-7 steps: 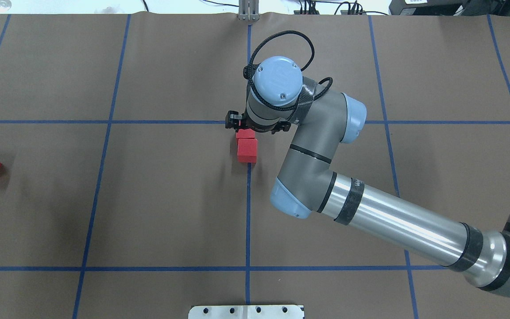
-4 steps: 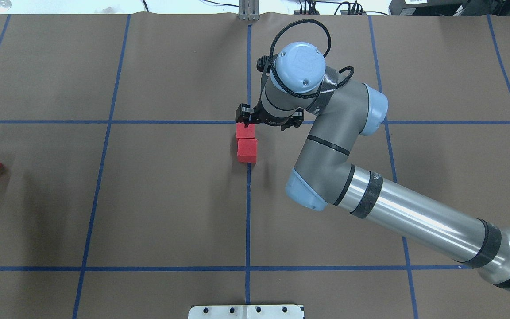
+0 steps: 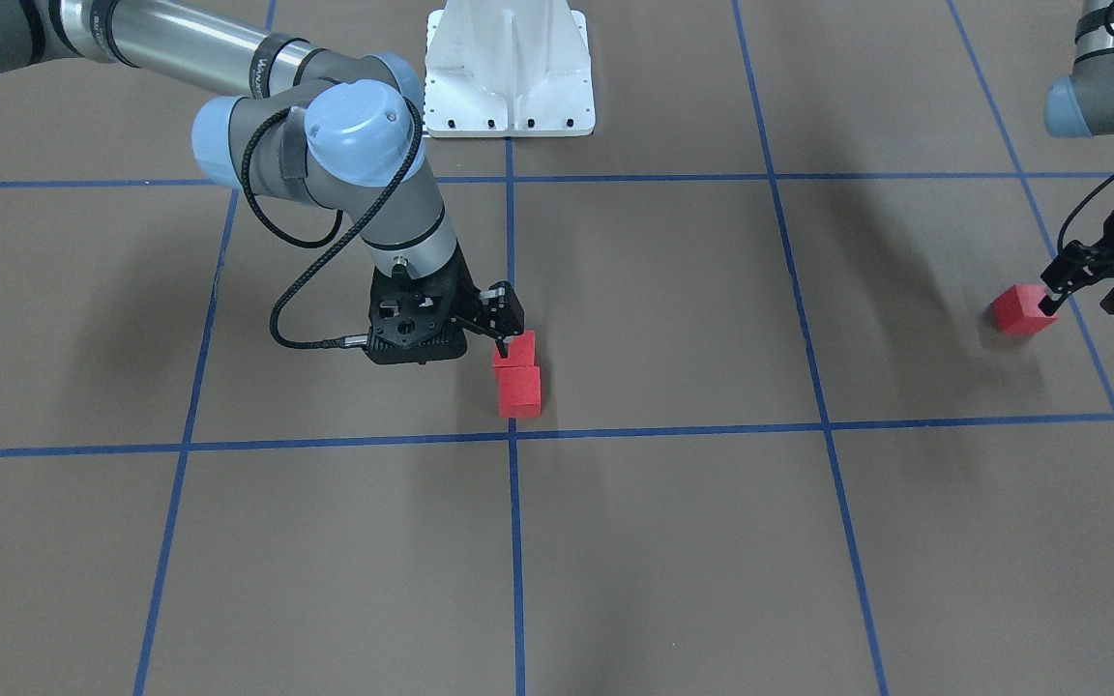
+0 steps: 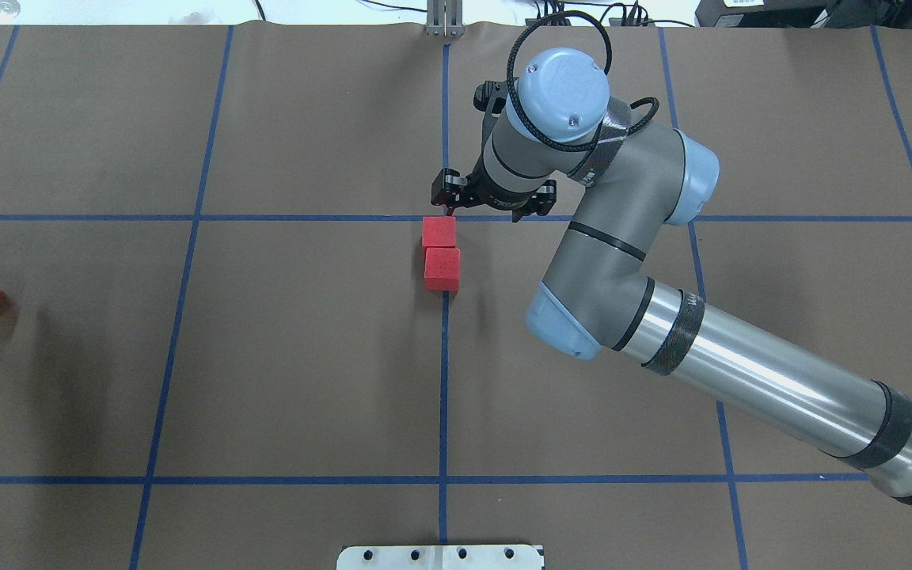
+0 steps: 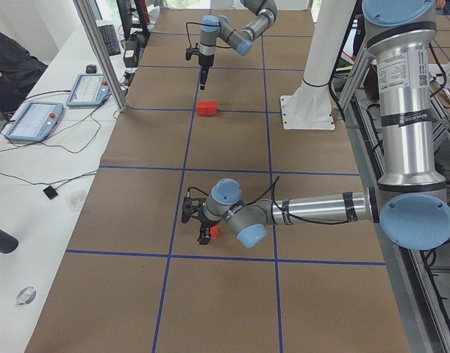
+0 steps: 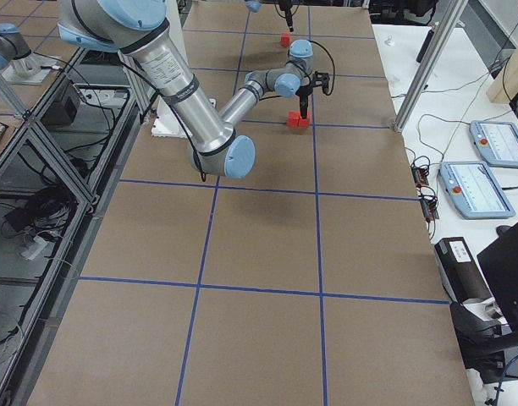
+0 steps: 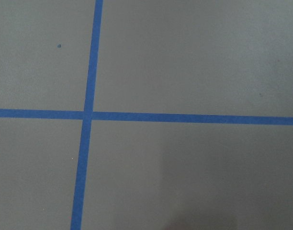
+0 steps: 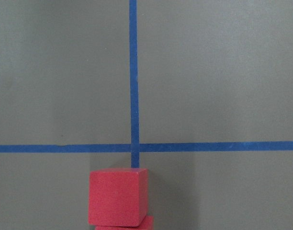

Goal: Form red blocks into L shape at center

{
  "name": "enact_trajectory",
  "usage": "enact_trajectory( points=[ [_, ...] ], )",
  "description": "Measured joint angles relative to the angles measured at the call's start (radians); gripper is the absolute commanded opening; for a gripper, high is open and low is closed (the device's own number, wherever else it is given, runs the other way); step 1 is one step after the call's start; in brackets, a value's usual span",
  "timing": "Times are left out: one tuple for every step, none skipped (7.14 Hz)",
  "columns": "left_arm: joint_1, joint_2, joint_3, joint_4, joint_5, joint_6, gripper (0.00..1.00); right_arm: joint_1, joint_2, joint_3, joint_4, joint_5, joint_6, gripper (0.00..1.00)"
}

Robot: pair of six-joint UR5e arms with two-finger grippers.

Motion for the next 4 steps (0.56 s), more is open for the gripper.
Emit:
enact_trajectory(
  points=[
    [0.024, 0.0, -0.002, -0.001, 0.013, -0.012, 1.0, 0.008, 0.0, 0.007, -0.008, 0.005, -0.001, 0.98],
    [0.04, 0.001, -0.003, -0.002, 0.021, -0.016, 1.0, 0.013, -0.001, 0.013, -0.017, 0.009, -0.001, 0.98],
    [0.054, 0.002, -0.003, -0.003, 0.028, -0.016, 1.0, 0.016, -0.003, 0.016, -0.021, 0.01, -0.002, 0.99],
    [0.068, 0.002, -0.003, -0.002, 0.034, -0.016, 1.0, 0.019, -0.005, 0.017, -0.023, 0.011, -0.003, 0.99]
  ],
)
